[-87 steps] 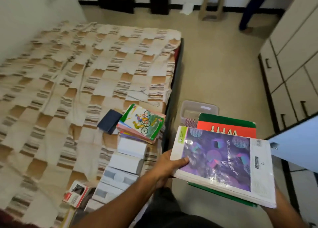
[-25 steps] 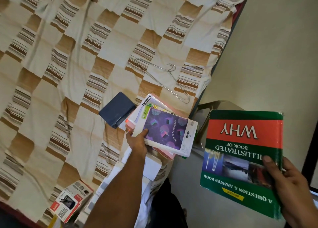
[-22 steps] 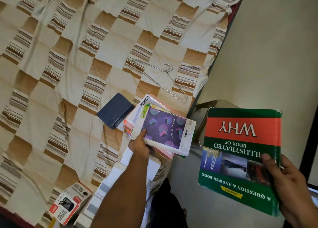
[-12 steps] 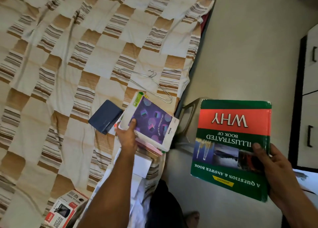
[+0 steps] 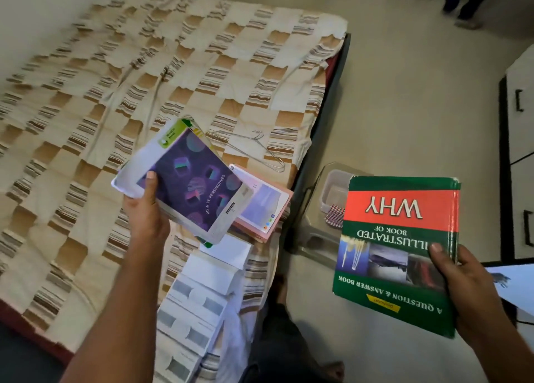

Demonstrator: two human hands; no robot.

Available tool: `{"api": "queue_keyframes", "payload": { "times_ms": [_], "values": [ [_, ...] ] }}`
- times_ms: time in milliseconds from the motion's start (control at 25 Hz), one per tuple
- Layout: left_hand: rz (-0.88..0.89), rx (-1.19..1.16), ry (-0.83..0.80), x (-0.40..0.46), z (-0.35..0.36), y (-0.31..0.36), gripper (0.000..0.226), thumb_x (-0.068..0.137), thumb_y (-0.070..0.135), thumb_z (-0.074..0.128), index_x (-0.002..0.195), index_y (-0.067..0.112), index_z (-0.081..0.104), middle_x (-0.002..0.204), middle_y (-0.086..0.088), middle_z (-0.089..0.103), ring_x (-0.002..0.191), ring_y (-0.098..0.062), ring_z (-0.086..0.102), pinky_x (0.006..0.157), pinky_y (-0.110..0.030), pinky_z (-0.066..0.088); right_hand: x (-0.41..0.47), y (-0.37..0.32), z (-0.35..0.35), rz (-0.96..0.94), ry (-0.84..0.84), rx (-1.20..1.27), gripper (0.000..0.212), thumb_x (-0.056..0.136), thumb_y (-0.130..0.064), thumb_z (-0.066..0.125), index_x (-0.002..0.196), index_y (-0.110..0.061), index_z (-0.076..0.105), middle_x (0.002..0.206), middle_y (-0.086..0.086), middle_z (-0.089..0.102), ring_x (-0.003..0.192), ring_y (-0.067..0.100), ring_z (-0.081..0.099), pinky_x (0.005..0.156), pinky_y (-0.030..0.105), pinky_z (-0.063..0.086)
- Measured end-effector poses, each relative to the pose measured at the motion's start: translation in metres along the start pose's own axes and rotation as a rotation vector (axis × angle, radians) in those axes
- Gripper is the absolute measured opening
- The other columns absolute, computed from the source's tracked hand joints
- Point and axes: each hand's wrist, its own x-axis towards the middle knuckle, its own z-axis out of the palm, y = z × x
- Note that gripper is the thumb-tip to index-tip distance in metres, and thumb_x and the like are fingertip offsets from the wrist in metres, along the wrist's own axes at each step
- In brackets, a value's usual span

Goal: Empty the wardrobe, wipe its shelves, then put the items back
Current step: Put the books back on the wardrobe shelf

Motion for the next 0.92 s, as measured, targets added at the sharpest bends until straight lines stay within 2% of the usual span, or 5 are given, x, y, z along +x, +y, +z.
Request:
{"api": "queue_keyframes", "payload": {
  "times_ms": [160, 400, 560, 720, 920],
  "values": [
    [-0.004, -0.035, 0.009, -0.045, -0.023, 0.014, 0.039, 0.097, 0.012, 0.063, 0.135, 0.012, 0.054, 0.111, 0.001, 0.073, 0.106, -0.016, 0.069, 0.089, -0.04, 0.06, -0.013, 0.012, -0.016, -0.019, -0.018, 0.013, 0.027, 0.093, -0.033, 0.063, 0.117, -0.019, 0.065, 0.095, 0.014, 0.077, 0.076, 0.038, 0.075, 0.074, 0.055, 0.059],
    [-0.178, -0.09, 0.193, -0.074, -0.067, -0.007, 0.02, 0.096, 0.018, 0.065, 0.115, 0.023, 0.064, 0.118, -0.005, 0.072, 0.106, -0.021, 0.07, 0.087, -0.049, 0.058, 0.016, -0.006, 0.031, -0.026, -0.108, -0.062, 0.016, 0.096, -0.023, 0.062, 0.11, -0.019, 0.066, 0.079, 0.001, 0.078, 0.062, 0.022, 0.074, 0.05, 0.029, 0.057],
    [-0.324, -0.04, 0.278, -0.054, -0.08, -0.029, 0.022, 0.092, 0.024, 0.07, 0.114, 0.023, 0.066, 0.124, -0.013, 0.07, 0.109, -0.028, 0.069, 0.087, -0.058, 0.056, 0.06, -0.017, 0.089, -0.014, -0.159, -0.148, 0.02, 0.096, -0.024, 0.063, 0.114, -0.018, 0.067, 0.089, 0.008, 0.078, 0.072, 0.031, 0.075, 0.068, 0.04, 0.059],
    [-0.429, 0.018, 0.272, -0.026, -0.073, -0.048, 0.024, 0.092, 0.026, 0.069, 0.115, 0.02, 0.065, 0.11, -0.011, 0.074, 0.087, -0.022, 0.075, 0.076, -0.048, 0.061, 0.114, -0.023, 0.152, 0.018, -0.167, -0.218, 0.022, 0.096, -0.027, 0.064, 0.116, -0.018, 0.067, 0.096, 0.008, 0.077, 0.076, 0.028, 0.076, 0.071, 0.041, 0.058],
    [-0.473, 0.037, 0.323, 0.009, -0.052, -0.07, 0.019, 0.093, 0.023, 0.069, 0.111, 0.018, 0.066, 0.119, -0.016, 0.071, 0.1, -0.029, 0.072, 0.081, -0.051, 0.059, 0.194, -0.039, 0.218, 0.008, -0.151, -0.249, 0.024, 0.097, -0.027, 0.064, 0.117, -0.014, 0.065, 0.095, 0.006, 0.075, 0.077, 0.025, 0.073, 0.073, 0.039, 0.058]
  ]
}}
